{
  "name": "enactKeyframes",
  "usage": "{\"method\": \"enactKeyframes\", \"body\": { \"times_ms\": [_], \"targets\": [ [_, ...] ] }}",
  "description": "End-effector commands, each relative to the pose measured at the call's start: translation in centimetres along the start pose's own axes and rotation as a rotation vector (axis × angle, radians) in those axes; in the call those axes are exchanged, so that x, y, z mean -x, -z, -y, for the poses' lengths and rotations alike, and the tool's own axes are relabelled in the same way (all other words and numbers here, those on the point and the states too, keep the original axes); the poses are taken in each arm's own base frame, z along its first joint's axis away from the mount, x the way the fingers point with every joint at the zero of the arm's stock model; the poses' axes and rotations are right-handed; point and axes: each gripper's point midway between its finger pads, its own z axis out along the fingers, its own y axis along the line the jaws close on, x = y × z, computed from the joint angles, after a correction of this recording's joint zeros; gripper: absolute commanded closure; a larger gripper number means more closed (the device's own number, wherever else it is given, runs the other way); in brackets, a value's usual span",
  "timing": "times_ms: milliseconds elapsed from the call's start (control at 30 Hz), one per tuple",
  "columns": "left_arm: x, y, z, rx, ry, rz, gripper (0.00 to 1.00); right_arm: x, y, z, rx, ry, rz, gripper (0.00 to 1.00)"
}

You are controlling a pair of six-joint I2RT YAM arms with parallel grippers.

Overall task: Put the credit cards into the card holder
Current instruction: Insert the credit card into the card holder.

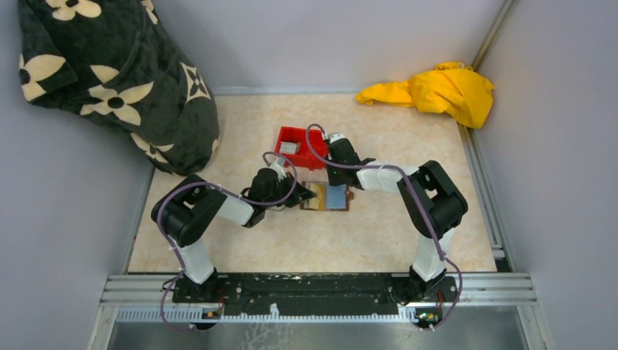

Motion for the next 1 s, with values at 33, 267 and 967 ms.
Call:
{"method": "enactKeyframes", "body": {
  "times_ms": [33, 267, 967],
  "targets": [
    [0.3, -0.6, 0.8, -0.052, 0.035, 0.0, 1.0, -0.1, 2.0, 0.5, -0.048, 0.001, 0.009, 0.86],
    [0.5, -1.2, 1.3, -0.065, 0.037, -0.013, 1.0, 3.1, 5.1, 2.6, -0.14, -0.048, 0.162, 0.81],
    [0.0, -1.8, 0.9, -0.073, 0.018, -0.051, 1.0, -1.1, 6.4, 3.9, -0.169, -0.14, 0.087, 0.75]
  ]
}}
